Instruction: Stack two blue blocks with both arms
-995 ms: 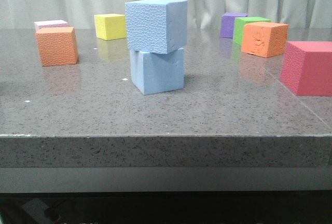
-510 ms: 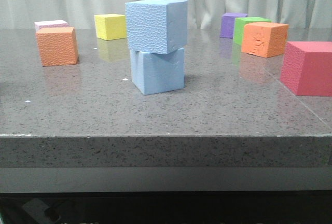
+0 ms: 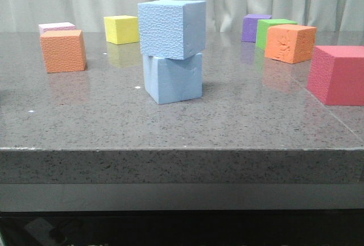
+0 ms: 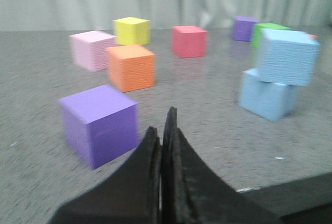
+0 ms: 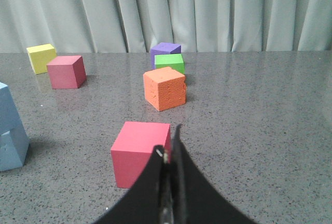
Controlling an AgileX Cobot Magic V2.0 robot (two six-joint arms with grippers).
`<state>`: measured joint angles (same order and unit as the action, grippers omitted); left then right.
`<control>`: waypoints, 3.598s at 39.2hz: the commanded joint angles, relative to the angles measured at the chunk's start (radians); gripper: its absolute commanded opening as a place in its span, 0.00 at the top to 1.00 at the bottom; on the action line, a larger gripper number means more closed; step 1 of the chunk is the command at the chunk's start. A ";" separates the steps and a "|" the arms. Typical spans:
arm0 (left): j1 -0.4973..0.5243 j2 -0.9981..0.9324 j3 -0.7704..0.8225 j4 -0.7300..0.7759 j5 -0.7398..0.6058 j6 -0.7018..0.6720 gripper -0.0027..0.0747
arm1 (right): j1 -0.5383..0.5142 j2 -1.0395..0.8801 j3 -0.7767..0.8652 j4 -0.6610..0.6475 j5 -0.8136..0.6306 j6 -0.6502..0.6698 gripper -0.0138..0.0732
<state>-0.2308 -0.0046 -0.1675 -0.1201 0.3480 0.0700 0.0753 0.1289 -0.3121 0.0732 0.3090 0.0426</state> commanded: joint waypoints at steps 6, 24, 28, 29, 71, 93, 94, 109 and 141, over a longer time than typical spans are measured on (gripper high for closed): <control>0.207 -0.024 0.056 -0.041 -0.092 0.003 0.99 | -0.004 0.010 -0.026 -0.010 -0.086 -0.010 0.92; 0.279 -0.024 0.210 -0.031 -0.172 0.003 0.99 | -0.004 0.010 -0.026 -0.010 -0.086 -0.010 0.92; 0.279 -0.024 0.210 -0.031 -0.174 0.003 0.99 | -0.004 0.010 -0.026 -0.010 -0.086 -0.010 0.92; 0.279 -0.024 0.210 -0.031 -0.174 0.003 0.99 | -0.004 0.010 -0.026 -0.010 -0.086 -0.010 0.92; 0.279 -0.022 0.210 -0.031 -0.174 0.003 0.99 | -0.004 0.010 -0.026 -0.010 -0.086 -0.010 0.92; 0.279 -0.022 0.210 -0.031 -0.174 0.003 0.99 | -0.081 -0.107 0.265 -0.017 -0.179 -0.011 0.92; 0.279 -0.022 0.210 -0.031 -0.174 0.003 0.99 | -0.084 -0.118 0.278 -0.016 -0.179 -0.011 0.92; 0.279 -0.022 0.210 -0.031 -0.174 0.003 0.99 | -0.084 -0.158 0.339 -0.006 -0.140 -0.011 0.92; 0.279 -0.022 0.210 -0.031 -0.174 0.003 0.99 | -0.084 -0.158 0.339 -0.006 -0.140 -0.011 0.92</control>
<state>0.0465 -0.0049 0.0046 -0.1446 0.2604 0.0700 -0.0046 -0.0107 0.0268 0.0654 0.2425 0.0426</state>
